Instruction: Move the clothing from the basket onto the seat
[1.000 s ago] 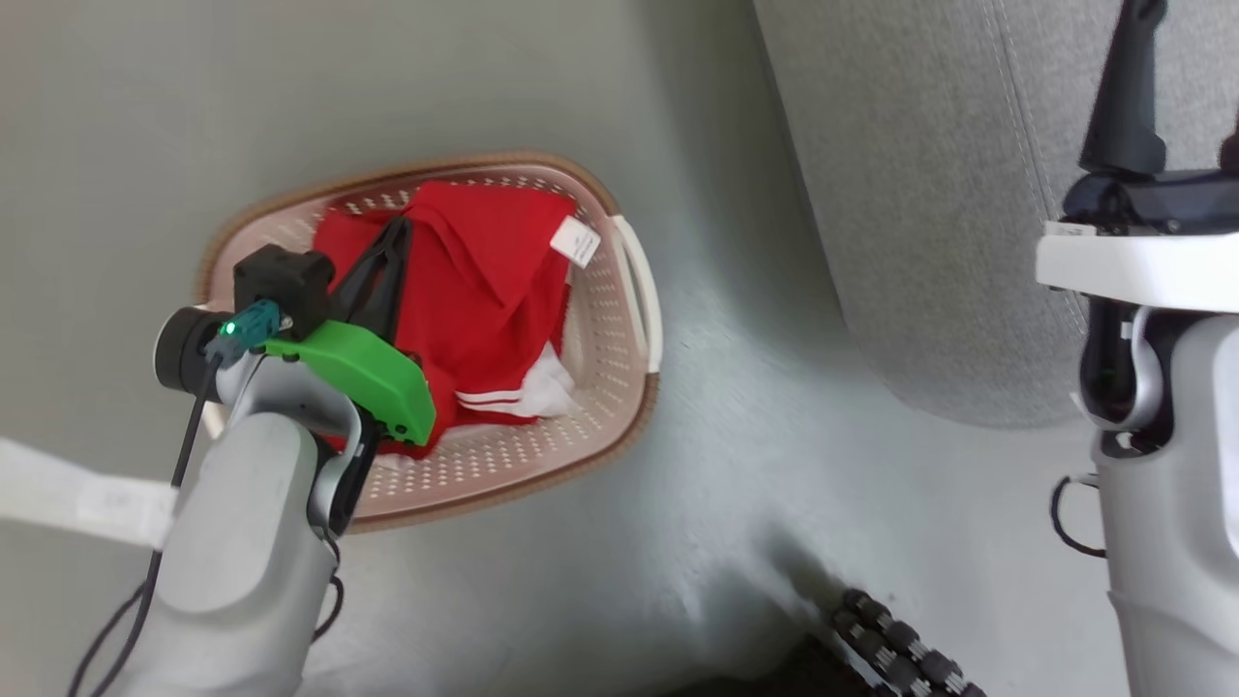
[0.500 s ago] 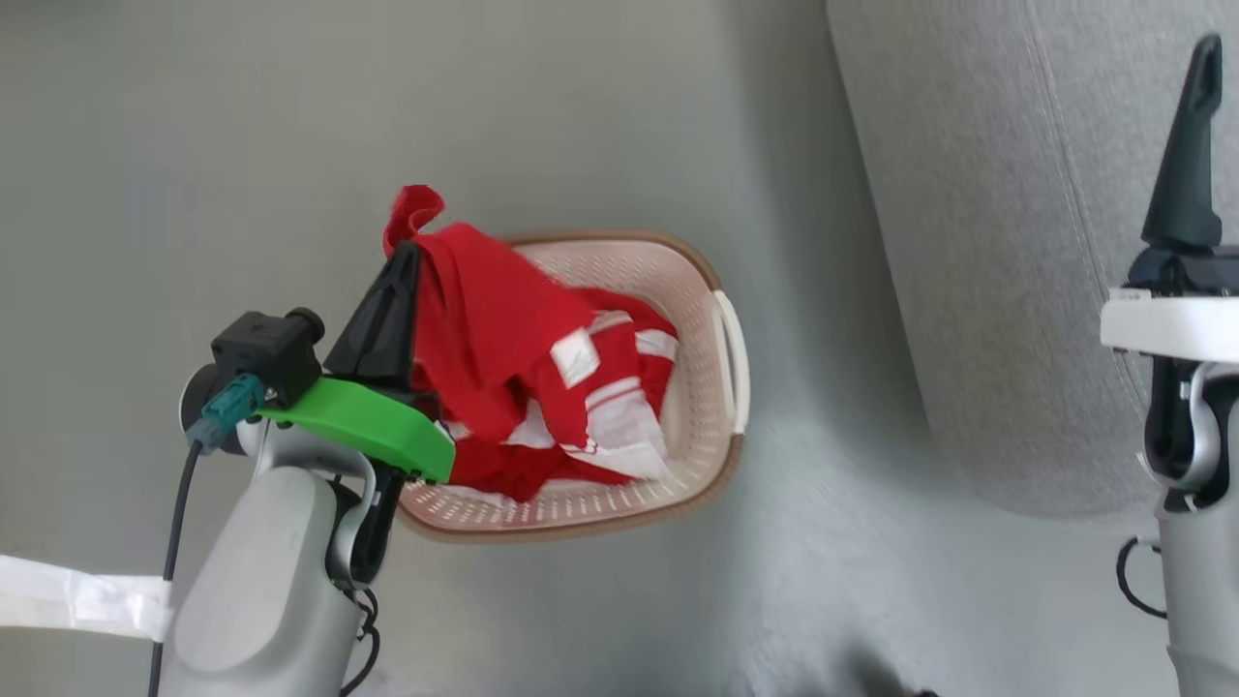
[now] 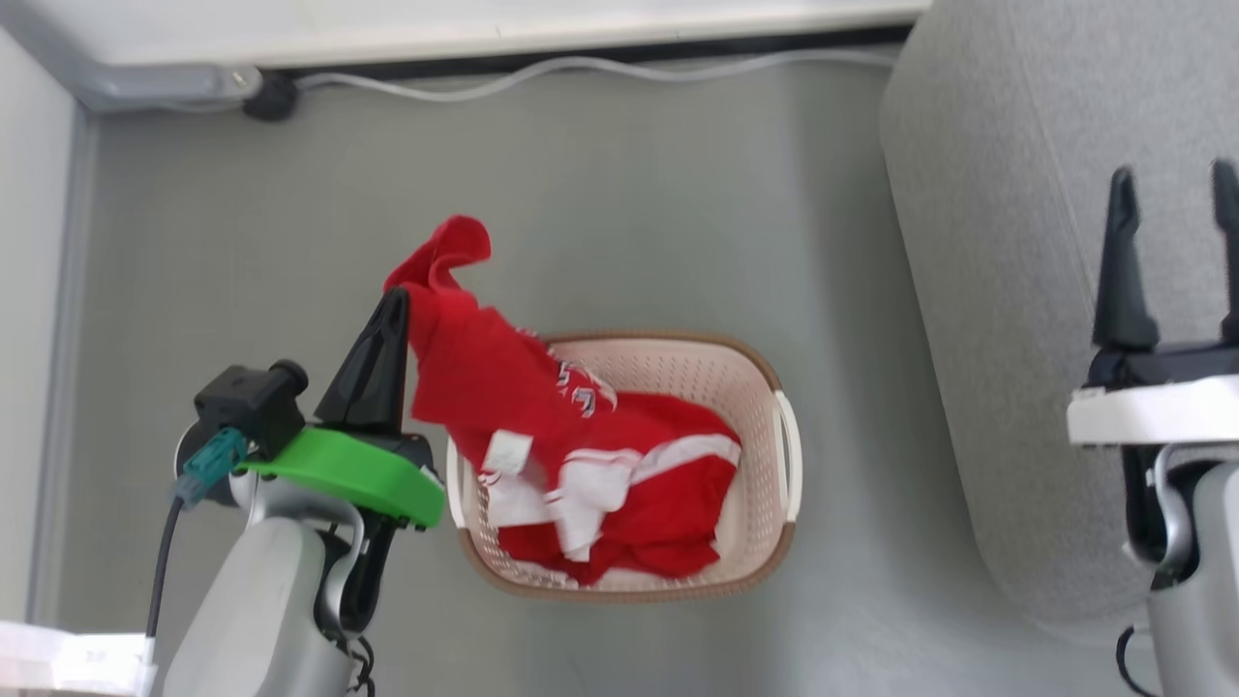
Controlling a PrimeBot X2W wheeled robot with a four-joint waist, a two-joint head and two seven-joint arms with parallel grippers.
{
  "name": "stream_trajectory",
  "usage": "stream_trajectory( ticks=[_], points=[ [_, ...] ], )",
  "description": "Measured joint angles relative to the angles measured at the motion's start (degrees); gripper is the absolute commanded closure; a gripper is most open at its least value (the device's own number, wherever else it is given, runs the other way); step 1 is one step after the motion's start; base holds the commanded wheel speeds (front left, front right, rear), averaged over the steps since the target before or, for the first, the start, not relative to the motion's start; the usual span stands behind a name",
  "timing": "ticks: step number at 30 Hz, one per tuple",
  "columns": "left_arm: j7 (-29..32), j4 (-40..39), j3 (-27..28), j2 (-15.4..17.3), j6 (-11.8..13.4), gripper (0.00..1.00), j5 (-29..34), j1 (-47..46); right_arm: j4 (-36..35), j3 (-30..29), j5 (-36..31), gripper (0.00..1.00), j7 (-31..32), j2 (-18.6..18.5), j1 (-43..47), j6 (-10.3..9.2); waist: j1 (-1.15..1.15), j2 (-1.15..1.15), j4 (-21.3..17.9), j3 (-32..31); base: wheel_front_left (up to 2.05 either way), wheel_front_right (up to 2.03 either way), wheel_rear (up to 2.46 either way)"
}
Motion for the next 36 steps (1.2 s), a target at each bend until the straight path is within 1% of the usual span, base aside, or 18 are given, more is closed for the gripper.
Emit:
stream_trajectory(
  ticks=[1,5,12,16,20,23,27,28,29,36],
  points=[
    [0.0,-0.1,0.2,0.2,0.0,1.00,-0.1,0.4,0.4,0.3,0.0,0.00,0.0,0.0,0.6,0.01,0.00,0.00,0.3,-0.9,0.00,0.00,0.00],
    [0.1,-0.3,0.4,0.7,0.0,1.00,-0.3,2.0,2.7,1.8,0.0,0.00,0.0,0.1,3.0,1.40,0.00,0.00,1.3,-4.4,0.00,0.00,0.00],
    [2.3,-1.3,-0.2,1.4,0.5,1.00,-0.3,4.4,5.8,5.2,0.0,0.00,0.0,1.0,6.1,3.77,0.00,0.00,2.8,-10.4,0.00,0.00,0.00],
    [3.8,-2.1,-1.3,1.5,0.5,1.00,-0.3,5.6,7.4,9.0,-0.2,0.00,0.0,1.7,6.8,5.33,0.00,0.00,3.6,-13.7,0.00,0.00,0.00],
    [6.0,-4.2,-2.8,1.5,0.5,1.00,-0.3,6.2,8.1,14.0,-0.7,0.00,0.0,2.6,7.3,6.47,0.00,0.00,4.6,-16.8,0.00,0.00,0.00],
    [7.2,-6.0,-3.8,1.5,0.5,1.00,-0.3,6.2,8.9,17.7,-1.4,0.00,0.0,3.3,7.3,7.01,0.00,0.00,5.6,-18.4,0.00,0.00,0.00],
    [9.1,-8.4,-5.2,1.4,0.5,1.00,-0.3,6.2,10.3,22.8,-2.2,0.00,0.1,3.9,7.3,7.06,0.00,0.00,7.3,-19.6,0.00,0.00,0.00],
    [9.7,-9.7,-6.1,1.3,0.5,1.00,-0.3,6.2,11.0,24.9,-2.2,0.00,0.1,4.3,7.2,7.26,0.00,0.00,8.2,-20.0,0.00,0.00,0.00],
    [10.2,-10.3,-6.5,1.3,0.5,1.00,-0.3,6.2,11.6,25.7,-2.2,0.00,0.3,4.5,7.1,7.55,0.00,0.00,8.6,-20.1,0.00,0.00,0.00],
    [12.2,-14.4,-9.0,0.4,0.5,1.00,-0.3,6.3,15.0,31.3,-2.0,0.00,0.7,5.3,5.2,7.56,0.00,0.00,10.8,-20.7,0.00,0.00,0.00]
  ],
)
